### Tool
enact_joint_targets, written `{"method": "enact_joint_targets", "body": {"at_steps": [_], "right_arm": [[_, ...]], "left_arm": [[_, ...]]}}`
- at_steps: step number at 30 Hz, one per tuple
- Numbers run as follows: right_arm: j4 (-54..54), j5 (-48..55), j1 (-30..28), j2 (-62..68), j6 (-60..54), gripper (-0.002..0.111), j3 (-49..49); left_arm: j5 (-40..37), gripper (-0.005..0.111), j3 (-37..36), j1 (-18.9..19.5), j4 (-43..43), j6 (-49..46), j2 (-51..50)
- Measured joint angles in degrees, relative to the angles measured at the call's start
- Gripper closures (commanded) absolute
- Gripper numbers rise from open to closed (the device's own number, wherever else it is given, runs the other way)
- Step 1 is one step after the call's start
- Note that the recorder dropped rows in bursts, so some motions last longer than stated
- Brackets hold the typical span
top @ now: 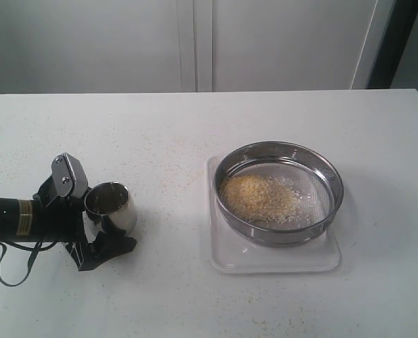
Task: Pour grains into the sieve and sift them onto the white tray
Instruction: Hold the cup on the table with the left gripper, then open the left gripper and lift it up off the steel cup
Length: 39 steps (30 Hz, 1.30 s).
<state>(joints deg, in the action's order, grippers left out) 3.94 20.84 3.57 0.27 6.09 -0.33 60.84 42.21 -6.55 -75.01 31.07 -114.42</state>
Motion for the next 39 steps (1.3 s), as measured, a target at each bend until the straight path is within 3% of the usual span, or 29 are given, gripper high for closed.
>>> {"method": "enact_joint_targets", "body": {"at_steps": [10, 22, 39], "right_arm": [[0.0, 0.0, 0.0, 0.0, 0.11, 0.108, 0.0], [0.0, 0.0, 0.0, 0.0, 0.11, 0.108, 0.0], [0.0, 0.0, 0.0, 0.0, 0.11, 0.108, 0.0]], "left_arm": [[-0.85, 0.002, -0.11, 1.15, -0.32, 2.96, 2.44], [3.26, 0.002, -0.11, 1.15, -0.32, 3.11, 2.53], [2.67, 0.002, -0.2, 1.15, -0.43, 5.9, 10.15]]}}
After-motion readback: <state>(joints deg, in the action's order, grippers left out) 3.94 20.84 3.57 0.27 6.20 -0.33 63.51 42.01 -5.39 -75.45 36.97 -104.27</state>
